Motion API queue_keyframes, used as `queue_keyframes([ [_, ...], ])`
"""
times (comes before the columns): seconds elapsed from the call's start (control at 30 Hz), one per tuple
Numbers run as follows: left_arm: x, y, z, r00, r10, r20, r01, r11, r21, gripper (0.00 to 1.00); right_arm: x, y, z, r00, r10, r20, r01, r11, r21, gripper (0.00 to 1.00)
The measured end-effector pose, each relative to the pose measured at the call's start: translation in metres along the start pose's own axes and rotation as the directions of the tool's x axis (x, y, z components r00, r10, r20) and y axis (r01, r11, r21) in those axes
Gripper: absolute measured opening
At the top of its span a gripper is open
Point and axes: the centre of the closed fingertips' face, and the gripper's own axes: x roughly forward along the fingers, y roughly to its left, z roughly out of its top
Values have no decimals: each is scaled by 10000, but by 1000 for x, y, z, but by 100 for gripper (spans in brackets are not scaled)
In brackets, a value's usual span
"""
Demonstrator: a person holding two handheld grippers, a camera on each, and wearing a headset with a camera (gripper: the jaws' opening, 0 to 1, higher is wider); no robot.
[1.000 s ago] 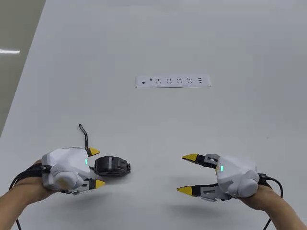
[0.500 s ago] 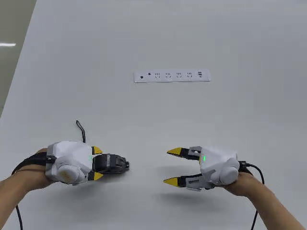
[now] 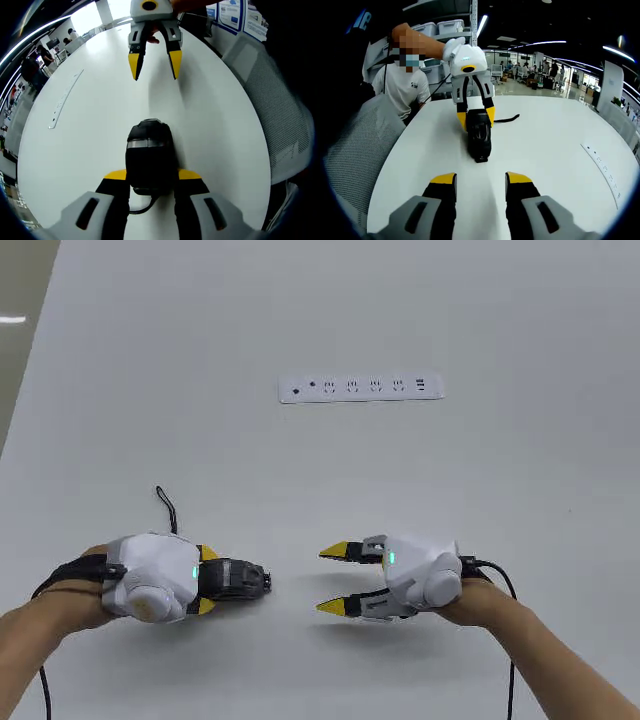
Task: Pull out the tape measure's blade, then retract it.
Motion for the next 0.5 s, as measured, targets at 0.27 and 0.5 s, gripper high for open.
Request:
queue_keyframes([
  [0.27, -1, -1, -1, 9996, 118, 265, -112, 9997, -237, 29, 24, 2, 3, 9993, 381, -39, -382, 9991, -173, 33],
  [0.5, -2, 0, 0, 9985, 128, 539, -101, 9986, -515, 28, 42, 3, 6, 9975, 698, -52, -699, 9971, -312, 30],
])
